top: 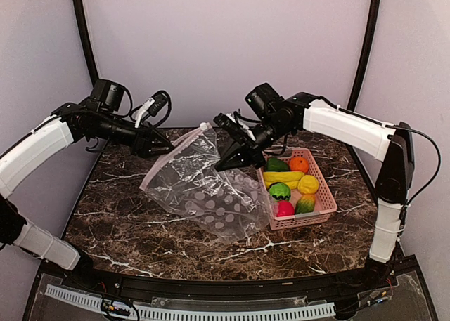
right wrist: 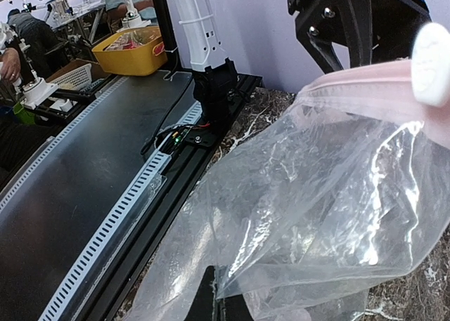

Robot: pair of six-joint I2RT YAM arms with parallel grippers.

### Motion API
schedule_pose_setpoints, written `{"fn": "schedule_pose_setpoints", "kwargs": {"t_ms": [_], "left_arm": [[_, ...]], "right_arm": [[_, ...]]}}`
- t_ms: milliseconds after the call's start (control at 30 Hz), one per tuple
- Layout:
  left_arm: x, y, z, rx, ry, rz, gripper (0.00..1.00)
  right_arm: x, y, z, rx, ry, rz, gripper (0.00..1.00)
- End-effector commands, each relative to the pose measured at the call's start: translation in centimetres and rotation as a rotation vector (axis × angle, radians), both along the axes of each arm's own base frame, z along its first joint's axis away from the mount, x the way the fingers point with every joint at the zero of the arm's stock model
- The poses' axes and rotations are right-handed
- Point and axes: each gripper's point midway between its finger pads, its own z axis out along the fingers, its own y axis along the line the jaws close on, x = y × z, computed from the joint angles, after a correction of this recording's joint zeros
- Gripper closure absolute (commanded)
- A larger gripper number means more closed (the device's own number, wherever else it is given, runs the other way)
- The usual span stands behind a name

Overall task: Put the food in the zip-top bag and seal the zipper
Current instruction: Pass from the right arm to the left

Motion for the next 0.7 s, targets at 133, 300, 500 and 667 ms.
{"fn": "schedule_pose_setpoints", "kwargs": {"t_ms": [133,300,500,667], "left_arm": [[-1.0,0.1,-1.8,0.018,0.024,-0.024,0.69],[-1.1,0.2,-3.3,0.028,0.038,-0.023,0.62],[-1.3,0.0,-3.8,0.01,0.056,-0.026,0.78],[-1.4,0.4,-2.5,0.012,0.022,-0.012,0.84]], "right_arm": [[0.1,0.6,-0.4,-0.004,-0.013,0.009,1.0],[0.2,0.8,-0.2,0.002,-0.006,0.011,1.0],[0.5,0.9,-0.4,-0.006,-0.01,0.004,1.0],[1.0,1.0,-1.2,-0.021,0.013,-0.006,1.0]]}}
